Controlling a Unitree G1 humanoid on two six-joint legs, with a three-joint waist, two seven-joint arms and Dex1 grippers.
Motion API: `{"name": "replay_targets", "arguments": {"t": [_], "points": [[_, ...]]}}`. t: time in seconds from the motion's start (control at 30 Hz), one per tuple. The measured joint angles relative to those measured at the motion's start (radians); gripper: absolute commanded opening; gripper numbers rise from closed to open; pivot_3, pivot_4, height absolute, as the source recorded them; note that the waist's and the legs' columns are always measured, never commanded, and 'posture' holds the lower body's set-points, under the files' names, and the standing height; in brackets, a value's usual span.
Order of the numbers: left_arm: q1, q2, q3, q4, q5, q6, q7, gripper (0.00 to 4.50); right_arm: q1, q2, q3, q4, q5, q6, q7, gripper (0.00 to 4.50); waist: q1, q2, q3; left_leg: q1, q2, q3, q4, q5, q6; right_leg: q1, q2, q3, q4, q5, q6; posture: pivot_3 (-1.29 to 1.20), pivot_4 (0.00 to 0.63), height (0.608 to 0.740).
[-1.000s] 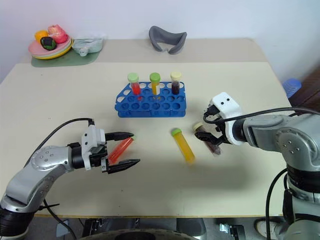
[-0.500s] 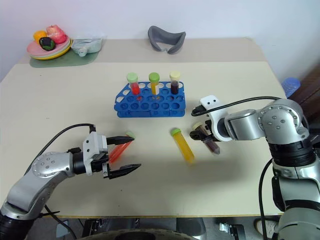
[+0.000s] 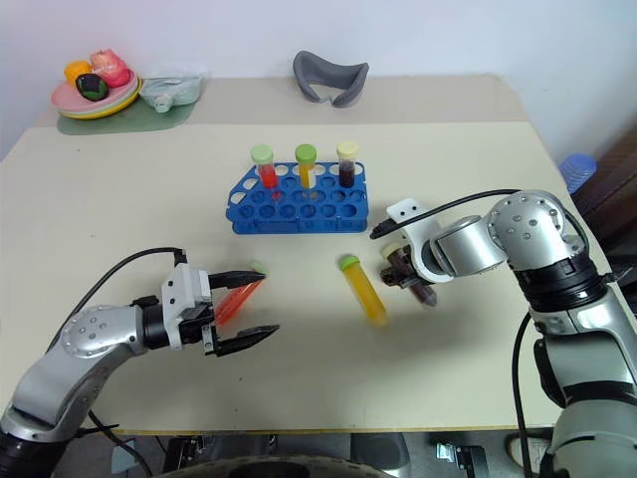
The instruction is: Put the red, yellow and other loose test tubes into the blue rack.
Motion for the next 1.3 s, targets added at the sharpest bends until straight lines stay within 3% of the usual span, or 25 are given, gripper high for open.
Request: {"name": "replay_targets", "arguments": {"t": [0.17, 0.4, 0.67, 0.8, 1.07, 1.2, 1.3], "points": [[-0.016, 0.0, 0.0, -0.009, -0.009, 0.012, 0.009, 4.47, -0.004, 0.008, 0.001, 0.015, -0.002, 0.0, -0.006, 4.5, -0.001, -0.001, -0.001, 0.002, 0.0, 0.0, 0.0, 0.0, 0.0, 0.002, 0.0, 0.0, 0.0, 0.0, 0.0, 0.0, 0.15, 0.74], [-0.019, 0.0, -0.001, -0.012, -0.01, 0.024, 0.023, 4.5, -0.019, 0.024, 0.01, 0.02, -0.023, 0.0, 0.0, 1.54, 0.001, -0.001, -0.001, 0.002, 0.0, 0.0, 0.0, 0.0, 0.0, 0.002, 0.0, 0.0, 0.0, 0.0, 0.0, 0.0, 0.15, 0.74], [0.028, -0.004, -0.001, 0.019, 0.012, -0.04, 0.0, 4.5, -0.032, 0.024, 0.027, 0.015, -0.048, 0.0, 0.026, 1.54, 0.001, -0.001, -0.001, 0.002, 0.0, 0.0, -0.001, 0.0, 0.0, 0.001, 0.0, 0.0, 0.0, 0.0, 0.0, 0.0, 0.15, 0.74], [0.054, -0.006, -0.002, 0.048, 0.029, -0.09, -0.015, 4.5, -0.032, 0.024, 0.027, 0.014, -0.05, 0.0, 0.034, 0.9, 0.001, -0.001, -0.001, 0.002, 0.0, 0.0, -0.001, 0.0, 0.0, 0.001, 0.0, 0.0, 0.0, 0.0, 0.0, 0.0, 0.15, 0.74], [0.078, -0.014, 0.008, 0.051, 0.038, -0.114, -0.008, 4.5, -0.032, 0.026, 0.024, -0.043, -0.114, 0.0, 0.066, 0.9, 0.001, 0.001, 0.001, -0.002, 0.0, 0.0, -0.001, 0.0, 0.0, -0.003, 0.0, 0.0, 0.0, 0.0, 0.0, 0.0, 0.15, 0.74], [0.069, -0.019, 0.089, 0.053, -0.009, -0.094, 0.021, 4.5, -0.031, 0.002, -0.014, -0.242, -0.274, -0.125, 0.251, 0.9, 0.002, 0.002, 0.001, -0.011, 0.0, 0.0, 0.0, 0.0, 0.0, -0.015, 0.0, 0.0, 0.005, 0.0, 0.0, 0.0, 0.15, 0.74], [0.038, -0.029, 0.156, 0.079, -0.05, -0.083, 0.041, 4.5, 0.016, 0.005, -0.084, -0.385, -0.435, -0.38, 0.463, 0.9, 0.003, 0.002, 0.001, -0.011, 0.0, -0.001, 0.0, 0.0, 0.0, -0.014, 0.0, -0.001, 0.005, 0.0, 0.0, 0.0, 0.15, 0.74]]}}
